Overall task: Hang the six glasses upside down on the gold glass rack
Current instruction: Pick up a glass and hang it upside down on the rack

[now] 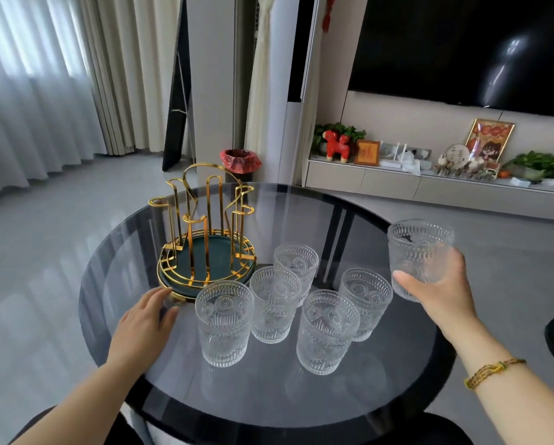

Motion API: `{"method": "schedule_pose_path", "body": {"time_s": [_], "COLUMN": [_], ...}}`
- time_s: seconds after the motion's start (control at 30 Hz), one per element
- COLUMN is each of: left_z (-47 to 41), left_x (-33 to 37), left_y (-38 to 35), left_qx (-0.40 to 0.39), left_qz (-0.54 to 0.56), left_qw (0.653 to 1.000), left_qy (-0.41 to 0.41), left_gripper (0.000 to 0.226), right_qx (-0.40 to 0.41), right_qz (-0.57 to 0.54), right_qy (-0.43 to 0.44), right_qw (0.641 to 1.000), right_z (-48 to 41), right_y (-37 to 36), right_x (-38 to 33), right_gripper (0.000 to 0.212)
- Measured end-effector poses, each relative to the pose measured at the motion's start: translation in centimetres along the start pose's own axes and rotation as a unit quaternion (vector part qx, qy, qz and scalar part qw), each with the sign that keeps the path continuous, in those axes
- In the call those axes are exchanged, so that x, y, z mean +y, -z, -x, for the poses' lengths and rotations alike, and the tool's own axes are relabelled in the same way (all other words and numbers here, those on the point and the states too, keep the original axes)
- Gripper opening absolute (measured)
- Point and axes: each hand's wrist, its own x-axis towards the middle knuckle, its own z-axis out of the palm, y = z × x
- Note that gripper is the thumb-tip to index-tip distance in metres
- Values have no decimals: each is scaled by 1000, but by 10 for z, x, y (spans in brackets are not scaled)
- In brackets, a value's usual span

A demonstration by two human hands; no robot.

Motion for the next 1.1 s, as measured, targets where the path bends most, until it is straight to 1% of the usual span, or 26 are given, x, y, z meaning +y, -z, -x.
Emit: {"method": "schedule_pose_path", "body": {"time_s": [0.07, 0.13, 0.2, 0.27, 0.3, 0.37, 0.47, 0.57, 0.7, 0.77, 0.8, 0.87, 0.93, 0.97, 1.07, 1.1], "left_z": [-3, -9, -15, -21, -24, -28, -32, -34, -36, -36, -36, -37, -37, -37, -36, -36], "left_x": [-1, -5, -9, -13, -14, -17, -22, -26, -29, -29, -29, -30, -31, -30, -28, -28], "left_y": [2, 3, 3, 2, 1, -1, -6, -10, -12, -12, -12, -13, -13, -12, -9, -9], "left_qx": [14, 6, -3, -7, -9, -22, -33, -25, -23, -26, -28, -28, -28, -28, -32, -31], "left_qz": [12, 5, 1, 0, -1, -15, -36, -44, -41, -37, -37, -40, -48, -50, -55, -60], "left_qw": [1000, 1000, 1000, 1000, 1000, 999, 998, 997, 996, 996, 996, 996, 996, 995, 995, 995], "left_qy": [-4, -10, -12, -21, -24, -29, -44, -59, -74, -77, -77, -75, -75, -76, -76, -72], "left_gripper": [46, 49, 52, 54, 55, 55, 57, 57, 58, 59, 58, 57, 60, 66, 109, 116], "right_qx": [-46, -86, -119, -148, -168, -219, -272, -281, -274, -270, -268, -264, -271, -279, -309, -323], "right_qz": [56, 118, 164, 232, 279, 368, 474, 552, 626, 649, 656, 660, 655, 649, 623, 607], "right_qy": [39, 86, 129, 180, 210, 260, 329, 409, 491, 515, 522, 525, 520, 517, 504, 493], "right_qw": [997, 986, 971, 944, 922, 866, 770, 670, 540, 490, 475, 468, 477, 483, 512, 533], "right_z": [-14, -24, -32, -39, -43, -50, -58, -59, -57, -54, -52, -48, -45, -43, -41, -42], "right_y": [-3, -12, -26, -40, -48, -62, -86, -109, -135, -147, -151, -160, -169, -173, -181, -181], "right_x": [-22, -46, -71, -94, -106, -130, -159, -176, -185, -188, -189, -191, -191, -190, -187, -186], "right_gripper": [81, 87, 88, 86, 85, 84, 86, 88, 85, 84, 84, 84, 83, 82, 81, 81]}}
